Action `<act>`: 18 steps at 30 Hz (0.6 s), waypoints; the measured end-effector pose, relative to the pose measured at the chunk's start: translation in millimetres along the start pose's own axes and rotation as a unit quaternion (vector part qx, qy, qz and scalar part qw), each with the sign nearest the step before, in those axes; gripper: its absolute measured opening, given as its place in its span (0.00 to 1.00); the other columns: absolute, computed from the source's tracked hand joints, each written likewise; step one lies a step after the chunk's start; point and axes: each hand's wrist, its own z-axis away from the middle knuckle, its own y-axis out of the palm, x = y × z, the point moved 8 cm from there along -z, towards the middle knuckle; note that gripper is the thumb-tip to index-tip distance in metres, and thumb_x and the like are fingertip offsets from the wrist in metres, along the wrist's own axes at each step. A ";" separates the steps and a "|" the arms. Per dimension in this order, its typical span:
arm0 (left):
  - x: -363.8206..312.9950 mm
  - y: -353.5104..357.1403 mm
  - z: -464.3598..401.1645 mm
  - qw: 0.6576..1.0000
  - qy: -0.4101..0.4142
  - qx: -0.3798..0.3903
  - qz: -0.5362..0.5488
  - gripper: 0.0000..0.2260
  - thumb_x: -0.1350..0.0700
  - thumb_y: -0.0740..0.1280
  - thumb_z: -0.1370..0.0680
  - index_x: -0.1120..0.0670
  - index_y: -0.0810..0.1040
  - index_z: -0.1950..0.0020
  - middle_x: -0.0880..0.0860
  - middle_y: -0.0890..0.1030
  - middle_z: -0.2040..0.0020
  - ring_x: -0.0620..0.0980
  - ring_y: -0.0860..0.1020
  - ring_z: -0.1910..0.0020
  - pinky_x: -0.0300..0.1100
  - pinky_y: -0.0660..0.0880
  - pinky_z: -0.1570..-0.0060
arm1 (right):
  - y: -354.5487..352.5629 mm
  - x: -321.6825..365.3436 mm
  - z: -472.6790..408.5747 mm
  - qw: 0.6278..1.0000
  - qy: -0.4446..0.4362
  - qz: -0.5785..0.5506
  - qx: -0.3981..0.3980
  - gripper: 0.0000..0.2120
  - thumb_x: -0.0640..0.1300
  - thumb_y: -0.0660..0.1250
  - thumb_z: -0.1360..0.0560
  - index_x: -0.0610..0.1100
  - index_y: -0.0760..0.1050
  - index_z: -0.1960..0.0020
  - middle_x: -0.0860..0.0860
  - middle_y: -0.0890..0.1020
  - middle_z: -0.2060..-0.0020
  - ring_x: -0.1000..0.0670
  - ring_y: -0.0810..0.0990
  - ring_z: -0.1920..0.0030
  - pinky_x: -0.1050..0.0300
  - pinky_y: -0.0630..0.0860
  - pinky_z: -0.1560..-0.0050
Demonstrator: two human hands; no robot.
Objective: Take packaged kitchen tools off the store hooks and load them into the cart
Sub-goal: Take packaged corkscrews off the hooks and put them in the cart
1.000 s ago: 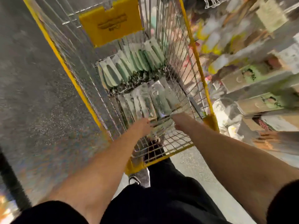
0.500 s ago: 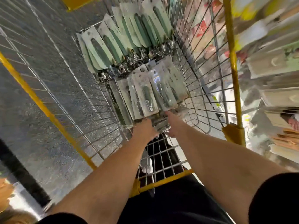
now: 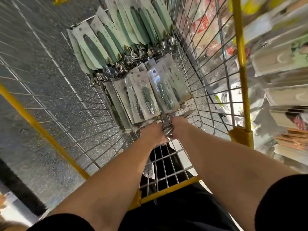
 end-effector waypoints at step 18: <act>-55.5 -92.6 151.7 0.987 0.155 -0.050 -0.008 0.19 0.43 0.72 0.25 0.46 0.73 0.38 0.46 0.83 0.54 0.44 0.84 0.60 0.43 0.83 0.56 | -36.1 10.2 207.8 0.989 -0.123 0.051 0.063 0.12 0.49 0.65 0.19 0.39 0.73 0.48 0.42 0.81 0.56 0.44 0.81 0.60 0.45 0.82 0.49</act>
